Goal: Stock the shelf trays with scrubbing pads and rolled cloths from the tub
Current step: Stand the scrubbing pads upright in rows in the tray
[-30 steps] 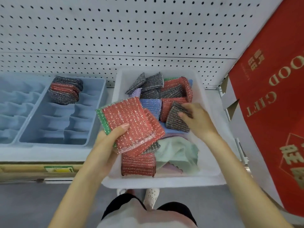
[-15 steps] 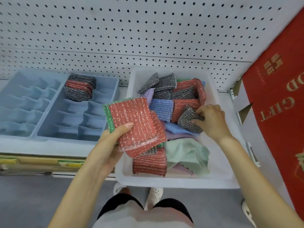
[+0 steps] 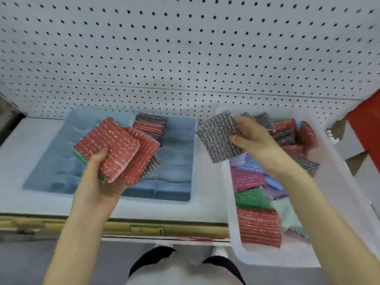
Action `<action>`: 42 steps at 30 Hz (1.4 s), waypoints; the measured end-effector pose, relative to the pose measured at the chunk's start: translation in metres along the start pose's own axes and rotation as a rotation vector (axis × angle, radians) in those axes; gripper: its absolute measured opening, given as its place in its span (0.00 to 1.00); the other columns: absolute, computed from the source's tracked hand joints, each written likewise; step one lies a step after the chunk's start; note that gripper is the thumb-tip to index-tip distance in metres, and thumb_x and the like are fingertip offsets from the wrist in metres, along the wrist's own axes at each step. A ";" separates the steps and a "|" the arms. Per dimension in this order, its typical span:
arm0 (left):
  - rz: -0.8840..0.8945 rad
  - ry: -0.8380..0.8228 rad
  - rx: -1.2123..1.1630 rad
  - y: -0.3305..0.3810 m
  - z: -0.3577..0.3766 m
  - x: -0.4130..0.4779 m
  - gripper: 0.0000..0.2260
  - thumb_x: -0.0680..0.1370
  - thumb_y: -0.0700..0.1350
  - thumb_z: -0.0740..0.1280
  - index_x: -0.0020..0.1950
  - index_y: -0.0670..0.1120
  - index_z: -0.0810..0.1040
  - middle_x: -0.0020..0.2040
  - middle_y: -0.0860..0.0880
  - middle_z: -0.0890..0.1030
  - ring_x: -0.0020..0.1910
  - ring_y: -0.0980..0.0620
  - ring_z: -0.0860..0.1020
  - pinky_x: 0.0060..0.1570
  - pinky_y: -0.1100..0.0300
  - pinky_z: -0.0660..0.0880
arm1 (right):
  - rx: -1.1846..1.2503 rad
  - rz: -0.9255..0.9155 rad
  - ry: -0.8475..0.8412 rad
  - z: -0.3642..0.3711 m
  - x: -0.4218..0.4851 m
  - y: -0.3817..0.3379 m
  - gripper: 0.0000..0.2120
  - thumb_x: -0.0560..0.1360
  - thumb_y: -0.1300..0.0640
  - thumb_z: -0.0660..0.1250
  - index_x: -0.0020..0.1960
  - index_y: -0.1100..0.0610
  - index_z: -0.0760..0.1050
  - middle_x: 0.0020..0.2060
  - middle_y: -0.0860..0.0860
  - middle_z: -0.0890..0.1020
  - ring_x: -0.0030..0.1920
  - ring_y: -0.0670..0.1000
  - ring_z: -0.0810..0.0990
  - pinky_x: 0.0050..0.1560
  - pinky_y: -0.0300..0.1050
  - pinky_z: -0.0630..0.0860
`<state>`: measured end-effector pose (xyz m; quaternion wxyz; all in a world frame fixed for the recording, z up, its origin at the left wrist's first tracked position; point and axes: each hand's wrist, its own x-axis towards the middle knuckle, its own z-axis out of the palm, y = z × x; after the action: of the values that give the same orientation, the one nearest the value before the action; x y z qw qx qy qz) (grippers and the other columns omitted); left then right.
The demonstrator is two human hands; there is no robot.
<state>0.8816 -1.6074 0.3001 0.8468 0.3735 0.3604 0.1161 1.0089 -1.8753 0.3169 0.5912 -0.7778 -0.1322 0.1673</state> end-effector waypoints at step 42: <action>-0.101 -0.073 0.020 0.098 -0.125 0.094 0.11 0.72 0.46 0.69 0.54 0.50 0.76 0.44 0.50 0.86 0.53 0.46 0.81 0.51 0.47 0.76 | -0.920 -0.351 0.272 0.207 0.119 0.073 0.16 0.73 0.66 0.68 0.60 0.55 0.77 0.47 0.56 0.77 0.48 0.58 0.77 0.30 0.50 0.77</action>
<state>0.8685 -1.4271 0.2641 0.8604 0.3672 0.3489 0.0558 1.0316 -1.6651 0.1829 0.2185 -0.9384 -0.2427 -0.1130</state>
